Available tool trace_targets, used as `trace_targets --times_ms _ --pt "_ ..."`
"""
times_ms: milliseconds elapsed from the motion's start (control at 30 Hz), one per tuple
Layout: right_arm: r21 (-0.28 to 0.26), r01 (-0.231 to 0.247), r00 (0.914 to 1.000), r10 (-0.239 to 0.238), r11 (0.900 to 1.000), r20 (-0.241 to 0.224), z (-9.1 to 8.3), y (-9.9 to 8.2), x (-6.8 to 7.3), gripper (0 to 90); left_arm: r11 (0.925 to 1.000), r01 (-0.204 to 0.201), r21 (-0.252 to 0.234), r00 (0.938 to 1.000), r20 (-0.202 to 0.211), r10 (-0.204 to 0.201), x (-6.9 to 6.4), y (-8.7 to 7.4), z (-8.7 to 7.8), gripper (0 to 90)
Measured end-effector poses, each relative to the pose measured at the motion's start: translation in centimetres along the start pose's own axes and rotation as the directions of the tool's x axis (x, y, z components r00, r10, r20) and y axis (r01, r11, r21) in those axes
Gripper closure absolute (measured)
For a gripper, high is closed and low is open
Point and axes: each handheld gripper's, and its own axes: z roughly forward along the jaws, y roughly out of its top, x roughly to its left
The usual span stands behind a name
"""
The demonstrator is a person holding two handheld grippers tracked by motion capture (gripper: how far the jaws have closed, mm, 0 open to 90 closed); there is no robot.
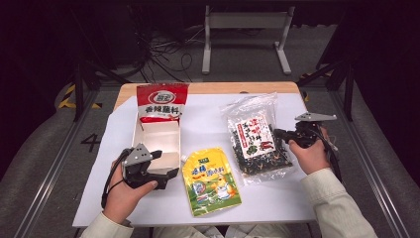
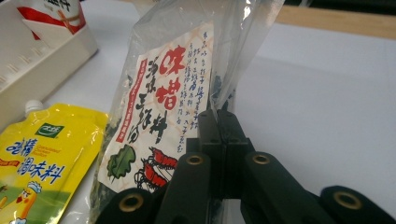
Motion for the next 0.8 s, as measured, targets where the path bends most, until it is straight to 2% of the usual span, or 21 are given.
trace_targets --times_ms 300,467,500,600,800 --pt "-0.090 0.038 0.9990 -0.040 0.9952 -0.021 -2.4 0.2 0.8 89.9 0.9997 -0.023 0.005 0.9997 0.012 0.023 -0.6 0.5 0.4 17.1" --pt "-0.158 0.047 0.9980 -0.053 0.9863 -0.035 -3.8 0.2 1.4 89.9 0.9998 -0.019 0.003 0.9997 0.018 0.019 -0.8 0.6 0.6 17.0" --pt "-0.158 0.047 0.9980 -0.053 0.9863 -0.035 -3.8 0.2 1.4 89.9 0.9998 -0.019 0.003 0.9997 0.018 0.019 -0.8 0.6 0.6 17.0" --pt "-0.197 0.056 0.9967 -0.067 0.9788 -0.045 -4.5 0.0 1.7 89.9 0.9997 -0.026 0.004 0.9994 0.024 0.026 -0.8 0.8 0.7 17.1" --pt "-0.215 0.079 0.9946 -0.092 0.9733 -0.048 -5.2 0.0 2.5 89.9 0.9993 -0.038 -0.004 0.9987 0.033 0.038 -1.0 1.1 0.9 16.7"
